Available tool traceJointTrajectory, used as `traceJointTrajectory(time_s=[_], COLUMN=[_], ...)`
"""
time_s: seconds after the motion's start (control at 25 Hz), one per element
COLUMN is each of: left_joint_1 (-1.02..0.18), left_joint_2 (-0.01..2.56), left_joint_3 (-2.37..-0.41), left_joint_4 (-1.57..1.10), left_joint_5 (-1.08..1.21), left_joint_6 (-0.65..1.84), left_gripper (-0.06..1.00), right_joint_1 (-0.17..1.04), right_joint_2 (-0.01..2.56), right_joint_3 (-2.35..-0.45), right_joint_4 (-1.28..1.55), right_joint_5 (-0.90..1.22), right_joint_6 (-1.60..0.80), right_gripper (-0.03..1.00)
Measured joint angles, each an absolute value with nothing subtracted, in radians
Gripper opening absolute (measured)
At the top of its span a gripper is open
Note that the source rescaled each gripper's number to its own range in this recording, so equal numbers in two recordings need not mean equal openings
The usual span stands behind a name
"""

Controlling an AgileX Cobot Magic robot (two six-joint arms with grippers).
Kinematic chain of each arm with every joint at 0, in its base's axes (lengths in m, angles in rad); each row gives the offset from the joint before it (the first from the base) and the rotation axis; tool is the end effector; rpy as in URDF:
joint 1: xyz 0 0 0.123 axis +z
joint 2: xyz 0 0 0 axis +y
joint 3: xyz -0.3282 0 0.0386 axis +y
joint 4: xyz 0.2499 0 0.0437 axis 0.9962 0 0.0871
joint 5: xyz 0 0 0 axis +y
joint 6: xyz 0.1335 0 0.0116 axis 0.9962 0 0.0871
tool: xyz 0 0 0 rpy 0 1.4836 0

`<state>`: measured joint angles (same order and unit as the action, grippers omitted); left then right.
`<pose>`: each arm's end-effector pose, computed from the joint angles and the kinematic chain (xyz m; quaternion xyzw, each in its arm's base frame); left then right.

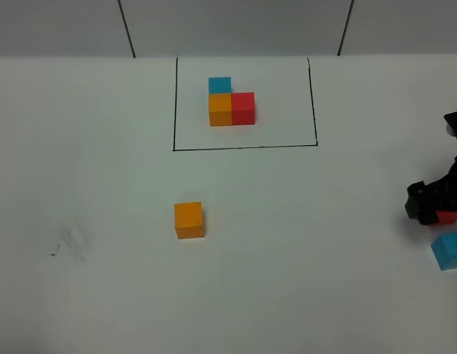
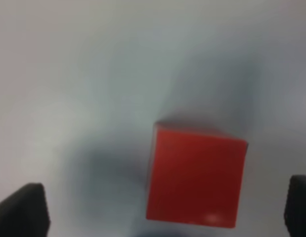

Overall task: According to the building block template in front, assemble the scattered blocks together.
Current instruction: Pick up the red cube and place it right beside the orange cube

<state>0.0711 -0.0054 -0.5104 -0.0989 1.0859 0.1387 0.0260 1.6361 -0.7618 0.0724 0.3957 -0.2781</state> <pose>-0.0134 -0.0127 0.2593 0.0318 0.8540 0.0051 0.5192 0.3043 0.0117 0.1603 -0.1188 0.9738 -0.0043 0.1937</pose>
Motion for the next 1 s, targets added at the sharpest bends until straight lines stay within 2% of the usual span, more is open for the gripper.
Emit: traceJointTrajectory(time_s=[0.48,0.68,1.0], left_joint_1=[0.071,0.071,0.071], left_joint_2=[-0.005,-0.005,-0.005], left_joint_3=[-0.510,-0.510,-0.510], left_joint_4=[-0.099,-0.099,-0.099], left_joint_5=[1.086,1.086,1.086], left_joint_6=[0.140,0.140,0.140], left_gripper=[0.00,0.00,0.00], right_joint_1=[0.026,0.026,0.026], right_joint_2=[1.741,1.749,1.749], right_joint_3=[-0.763,-0.763,-0.763], right_joint_4=[0.047,0.043,0.019], right_joint_5=[0.334,0.290,0.276], right_joint_6=[-0.264,-0.264,-0.264], right_gripper=[0.87,0.74,0.44])
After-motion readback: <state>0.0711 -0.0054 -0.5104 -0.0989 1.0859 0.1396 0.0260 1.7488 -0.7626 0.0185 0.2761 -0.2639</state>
